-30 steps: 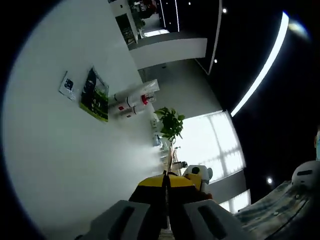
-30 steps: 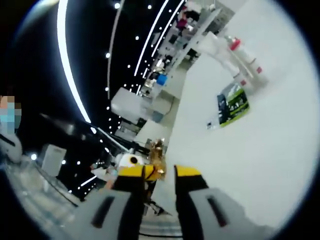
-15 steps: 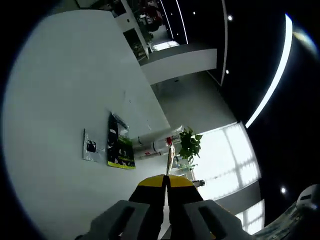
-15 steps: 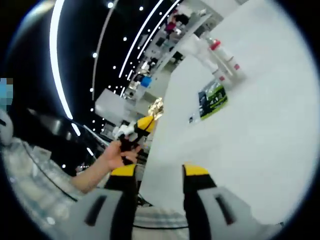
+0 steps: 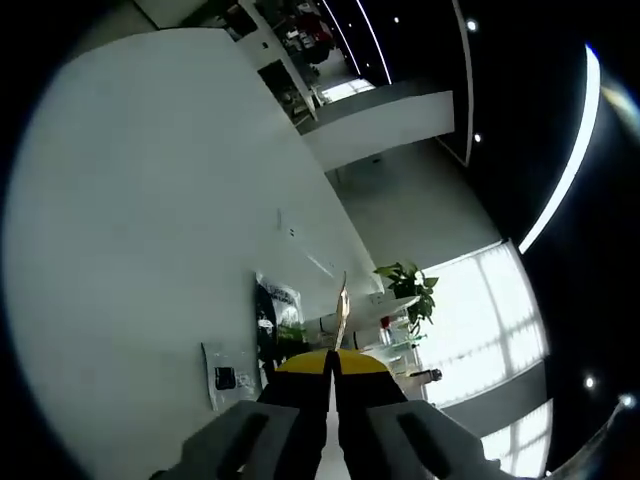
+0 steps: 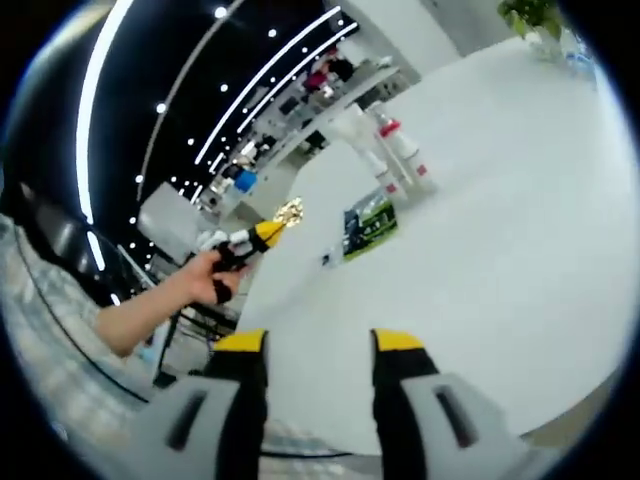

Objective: Arrange the skincare products in the storage area until every visible bottle or jar stands upright without overlapping.

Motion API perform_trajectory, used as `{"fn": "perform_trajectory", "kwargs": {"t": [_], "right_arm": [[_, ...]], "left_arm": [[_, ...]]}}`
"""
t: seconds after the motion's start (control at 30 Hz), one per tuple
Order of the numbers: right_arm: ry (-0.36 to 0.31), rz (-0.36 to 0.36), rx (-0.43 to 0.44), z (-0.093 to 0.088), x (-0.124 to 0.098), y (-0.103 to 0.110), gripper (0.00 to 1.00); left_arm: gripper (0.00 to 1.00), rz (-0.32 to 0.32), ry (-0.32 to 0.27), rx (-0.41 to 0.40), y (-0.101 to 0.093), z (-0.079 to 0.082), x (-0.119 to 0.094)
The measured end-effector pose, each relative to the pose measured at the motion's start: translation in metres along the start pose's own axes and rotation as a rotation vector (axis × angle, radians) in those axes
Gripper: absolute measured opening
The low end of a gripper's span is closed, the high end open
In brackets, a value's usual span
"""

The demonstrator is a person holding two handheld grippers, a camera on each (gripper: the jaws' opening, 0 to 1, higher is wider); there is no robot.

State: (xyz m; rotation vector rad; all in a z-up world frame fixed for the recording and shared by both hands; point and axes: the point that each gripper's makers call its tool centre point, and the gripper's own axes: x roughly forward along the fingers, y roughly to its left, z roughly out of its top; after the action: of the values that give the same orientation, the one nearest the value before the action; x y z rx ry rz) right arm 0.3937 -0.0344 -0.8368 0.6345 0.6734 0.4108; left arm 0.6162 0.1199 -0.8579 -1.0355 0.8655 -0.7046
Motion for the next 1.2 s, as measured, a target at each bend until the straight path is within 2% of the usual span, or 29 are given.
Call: {"fn": "perform_trajectory", "kwargs": {"t": [0.2, 0.37, 0.53, 0.63, 0.77, 0.9, 1.2], "right_arm": [[0.027, -0.010, -0.002, -0.007, 0.002, -0.001, 0.38], [0.022, -0.027, 0.011, -0.009, -0.002, -0.004, 0.38], [0.040, -0.061, 0.043, -0.016, -0.006, -0.011, 0.38], [0.047, -0.068, 0.052, -0.019, -0.006, -0.013, 0.38], [0.057, -0.069, 0.056, -0.021, -0.006, -0.011, 0.38], [0.064, -0.068, 0.058, -0.021, -0.005, -0.010, 0.38], [0.058, -0.081, 0.066, -0.017, -0.010, -0.018, 0.38]], "left_arm": [[0.01, 0.006, 0.007, 0.016, 0.023, 0.025, 0.008], [0.01, 0.016, 0.007, 0.015, 0.026, 0.027, 0.014], [0.01, -0.001, 0.003, -0.070, 0.043, 0.032, 0.027], [0.01, 0.038, 0.007, -0.076, 0.050, 0.026, 0.033], [0.01, 0.084, -0.004, -0.094, 0.062, 0.025, 0.041], [0.01, 0.109, -0.009, -0.126, 0.070, 0.023, 0.046], [0.01, 0.168, 0.012, -0.119, 0.087, 0.020, 0.046]]}}
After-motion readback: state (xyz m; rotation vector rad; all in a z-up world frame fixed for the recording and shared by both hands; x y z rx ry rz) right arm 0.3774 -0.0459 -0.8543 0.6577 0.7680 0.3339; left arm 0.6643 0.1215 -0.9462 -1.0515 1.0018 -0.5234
